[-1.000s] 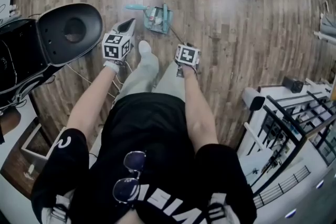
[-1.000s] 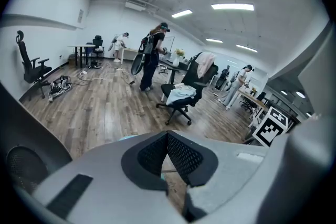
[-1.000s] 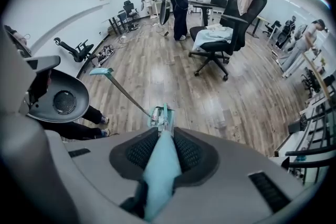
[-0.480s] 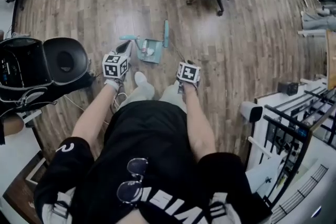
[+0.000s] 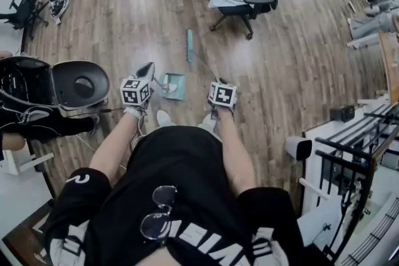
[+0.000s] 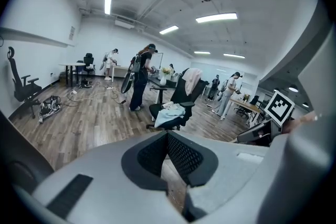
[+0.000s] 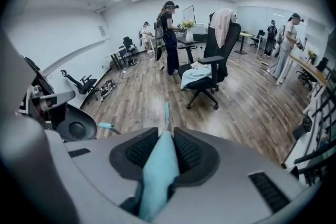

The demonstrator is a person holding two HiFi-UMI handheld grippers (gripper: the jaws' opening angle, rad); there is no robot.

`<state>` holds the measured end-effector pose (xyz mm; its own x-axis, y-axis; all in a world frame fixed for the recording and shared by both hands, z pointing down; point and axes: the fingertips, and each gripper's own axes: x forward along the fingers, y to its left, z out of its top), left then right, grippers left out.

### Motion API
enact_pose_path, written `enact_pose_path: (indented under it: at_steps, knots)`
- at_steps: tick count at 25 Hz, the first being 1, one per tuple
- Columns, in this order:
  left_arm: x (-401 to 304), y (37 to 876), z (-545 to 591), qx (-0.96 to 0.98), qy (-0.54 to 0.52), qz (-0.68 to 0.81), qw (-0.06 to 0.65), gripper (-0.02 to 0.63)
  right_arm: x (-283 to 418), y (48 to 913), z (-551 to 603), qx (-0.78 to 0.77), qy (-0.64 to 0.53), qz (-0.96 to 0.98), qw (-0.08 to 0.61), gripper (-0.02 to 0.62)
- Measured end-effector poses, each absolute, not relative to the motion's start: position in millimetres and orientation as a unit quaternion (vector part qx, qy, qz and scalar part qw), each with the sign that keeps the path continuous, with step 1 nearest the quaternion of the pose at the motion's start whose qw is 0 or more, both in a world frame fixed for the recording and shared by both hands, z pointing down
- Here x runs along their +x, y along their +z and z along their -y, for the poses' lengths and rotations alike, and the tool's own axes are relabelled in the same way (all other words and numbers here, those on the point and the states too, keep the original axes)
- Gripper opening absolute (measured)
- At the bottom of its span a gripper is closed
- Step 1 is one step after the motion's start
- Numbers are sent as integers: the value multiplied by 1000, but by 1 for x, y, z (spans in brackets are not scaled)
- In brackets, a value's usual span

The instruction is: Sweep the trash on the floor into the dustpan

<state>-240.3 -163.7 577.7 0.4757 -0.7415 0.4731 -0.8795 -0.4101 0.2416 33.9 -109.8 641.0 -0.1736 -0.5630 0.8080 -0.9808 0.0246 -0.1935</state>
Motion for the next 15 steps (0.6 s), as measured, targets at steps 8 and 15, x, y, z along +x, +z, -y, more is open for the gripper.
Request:
enact_pose_path:
  at_steps: [8,15]
  knots:
    - [-198,562,175,821,144,504,225,-3,82,633,119,578,386,668,266,84]
    - [-162,560,168,823,142,501,226,-3,125,627,115,592,381,658,267,84]
